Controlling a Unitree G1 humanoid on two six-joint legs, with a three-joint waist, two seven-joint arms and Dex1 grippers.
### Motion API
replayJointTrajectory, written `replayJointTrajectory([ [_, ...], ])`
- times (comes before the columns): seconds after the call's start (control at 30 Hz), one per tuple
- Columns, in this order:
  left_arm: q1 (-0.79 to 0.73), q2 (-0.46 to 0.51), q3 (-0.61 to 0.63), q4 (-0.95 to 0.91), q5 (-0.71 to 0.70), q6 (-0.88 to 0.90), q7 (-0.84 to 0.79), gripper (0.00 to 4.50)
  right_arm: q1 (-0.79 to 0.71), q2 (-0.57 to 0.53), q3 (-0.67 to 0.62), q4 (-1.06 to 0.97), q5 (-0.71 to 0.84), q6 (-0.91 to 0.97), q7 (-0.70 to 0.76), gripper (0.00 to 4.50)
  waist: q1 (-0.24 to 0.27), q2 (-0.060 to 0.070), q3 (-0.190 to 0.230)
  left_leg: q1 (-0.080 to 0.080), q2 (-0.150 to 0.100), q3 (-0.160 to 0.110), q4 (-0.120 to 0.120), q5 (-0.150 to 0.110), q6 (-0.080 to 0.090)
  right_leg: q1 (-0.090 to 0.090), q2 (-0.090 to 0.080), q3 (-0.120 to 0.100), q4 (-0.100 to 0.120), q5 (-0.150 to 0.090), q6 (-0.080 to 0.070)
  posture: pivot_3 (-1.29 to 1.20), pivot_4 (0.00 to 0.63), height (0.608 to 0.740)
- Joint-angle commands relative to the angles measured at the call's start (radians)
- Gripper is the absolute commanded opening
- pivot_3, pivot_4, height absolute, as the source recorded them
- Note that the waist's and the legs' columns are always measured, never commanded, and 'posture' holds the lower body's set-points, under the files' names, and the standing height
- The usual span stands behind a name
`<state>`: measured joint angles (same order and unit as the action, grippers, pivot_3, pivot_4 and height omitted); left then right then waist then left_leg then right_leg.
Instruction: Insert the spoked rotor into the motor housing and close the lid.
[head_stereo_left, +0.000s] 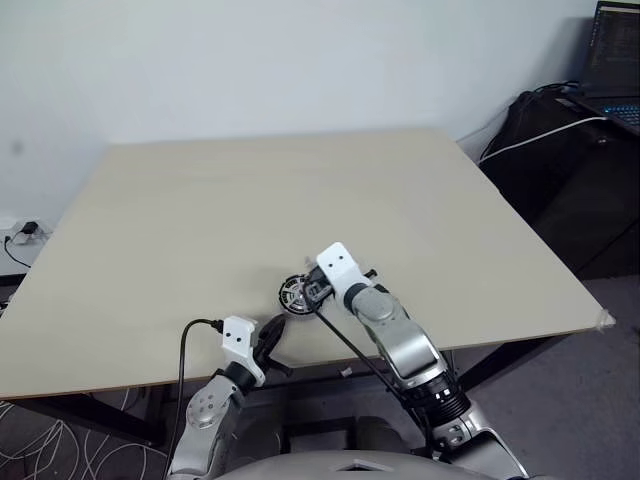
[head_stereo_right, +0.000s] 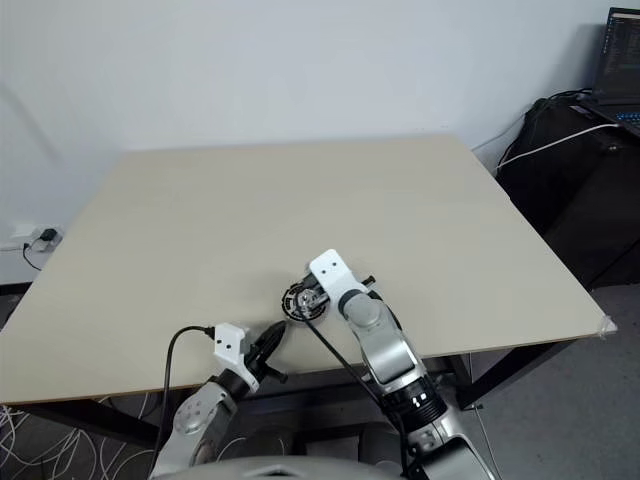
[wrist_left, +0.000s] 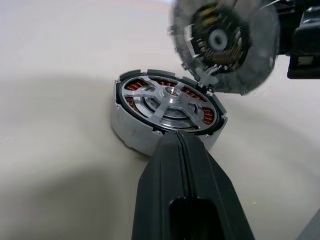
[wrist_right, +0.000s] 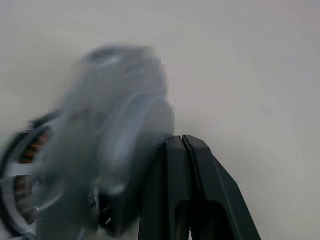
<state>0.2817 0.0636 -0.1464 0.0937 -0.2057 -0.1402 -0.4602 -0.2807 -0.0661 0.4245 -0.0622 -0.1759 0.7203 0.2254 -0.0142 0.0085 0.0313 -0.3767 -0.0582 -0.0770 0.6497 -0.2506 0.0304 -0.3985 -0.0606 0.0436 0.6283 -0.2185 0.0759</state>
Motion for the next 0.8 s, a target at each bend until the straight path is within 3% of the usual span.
replayJointTrajectory([
  [0.03, -0.014, -0.001, 0.006, -0.002, -0.007, -0.024, -0.010, 0.00, -0.038, 0.025, 0.034, -0.037, 0.001, 0.027, 0.028, 0.05, 0.000, 0.000, 0.000, 0.000, 0.000, 0.000, 0.000, 0.000, 0.000, 0.000, 0.000, 0.000, 0.000, 0.000, 0.000, 0.00, 0.000, 0.740],
  [0.2, -0.016, -0.004, 0.010, 0.012, -0.010, -0.033, -0.011, 0.00, -0.062, 0.044, 0.059, -0.009, -0.005, 0.003, 0.032, 0.05, 0.000, 0.000, 0.000, 0.000, 0.000, 0.000, 0.000, -0.001, -0.001, 0.000, 0.000, 0.000, 0.000, 0.000, 0.000, 0.00, 0.000, 0.740],
  [0.47, -0.014, -0.008, 0.010, 0.012, -0.008, -0.037, -0.007, 0.00, -0.021, 0.030, -0.092, -0.023, 0.055, -0.137, -0.005, 0.05, 0.002, 0.000, 0.000, 0.000, -0.001, 0.000, 0.000, -0.002, -0.003, 0.000, 0.000, 0.000, 0.000, 0.000, 0.000, 0.00, 0.000, 0.740],
  [0.67, -0.013, -0.006, 0.007, 0.000, -0.009, -0.028, -0.009, 0.00, 0.029, -0.012, -0.178, -0.066, 0.089, -0.114, 0.011, 0.05, 0.002, 0.000, 0.000, 0.000, -0.001, 0.000, 0.000, -0.002, -0.003, 0.000, 0.000, 0.000, 0.000, 0.000, 0.000, 0.00, 0.000, 0.740],
  [0.8, -0.014, -0.003, 0.006, -0.004, -0.011, -0.021, -0.012, 0.00, 0.050, -0.032, -0.217, -0.113, 0.178, -0.004, 0.091, 0.05, 0.001, 0.000, 0.000, 0.000, 0.000, 0.000, 0.000, -0.001, -0.003, 0.000, 0.000, 0.000, 0.000, 0.000, 0.000, 0.00, 0.000, 0.740],
])
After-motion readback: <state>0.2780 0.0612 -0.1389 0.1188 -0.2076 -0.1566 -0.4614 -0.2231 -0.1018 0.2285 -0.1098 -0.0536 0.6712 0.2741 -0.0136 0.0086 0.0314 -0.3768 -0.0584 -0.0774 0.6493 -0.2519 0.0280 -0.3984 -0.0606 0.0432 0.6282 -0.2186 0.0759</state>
